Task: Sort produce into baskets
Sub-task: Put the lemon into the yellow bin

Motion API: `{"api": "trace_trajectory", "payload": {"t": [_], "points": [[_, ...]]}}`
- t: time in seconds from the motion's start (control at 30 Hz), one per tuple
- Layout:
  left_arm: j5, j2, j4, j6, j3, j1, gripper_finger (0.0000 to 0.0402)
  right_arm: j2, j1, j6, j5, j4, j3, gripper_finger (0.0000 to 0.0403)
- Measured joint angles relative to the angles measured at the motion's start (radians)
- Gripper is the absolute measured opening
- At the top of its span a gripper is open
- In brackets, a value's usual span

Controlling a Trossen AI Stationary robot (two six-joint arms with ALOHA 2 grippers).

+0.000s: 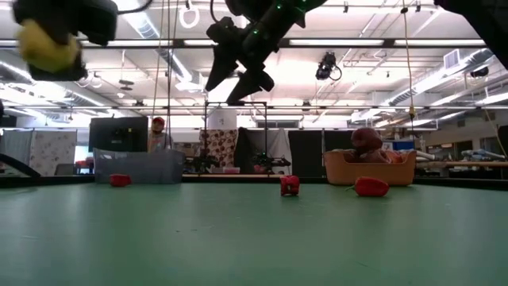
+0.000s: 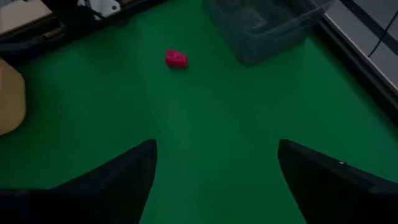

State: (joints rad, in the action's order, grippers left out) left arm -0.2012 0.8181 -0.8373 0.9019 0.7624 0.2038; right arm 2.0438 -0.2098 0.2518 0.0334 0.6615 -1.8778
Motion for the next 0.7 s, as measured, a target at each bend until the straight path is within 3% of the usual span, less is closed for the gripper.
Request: {"api": "trace_trajectory", "payload": {"t": [0.27,0.47,0.7], "points": [[0.088,0.0,0.003,0.182,0.0,0.24,0.0214,0.0,-0.003,-0.011,0.001,0.006,0.0,0.0345],[0.158,0.006,0.001,0.3,0.0,0.365,0.0214,0.0,-0.003,-0.015,0.001,0.006,0.0,0.0345],[0.164,0.091,-0.01,0.397,0.0,0.491,0.0214,0.0,-0.002,-0.019,0.0,0.006,0.0,0.0345]]}}
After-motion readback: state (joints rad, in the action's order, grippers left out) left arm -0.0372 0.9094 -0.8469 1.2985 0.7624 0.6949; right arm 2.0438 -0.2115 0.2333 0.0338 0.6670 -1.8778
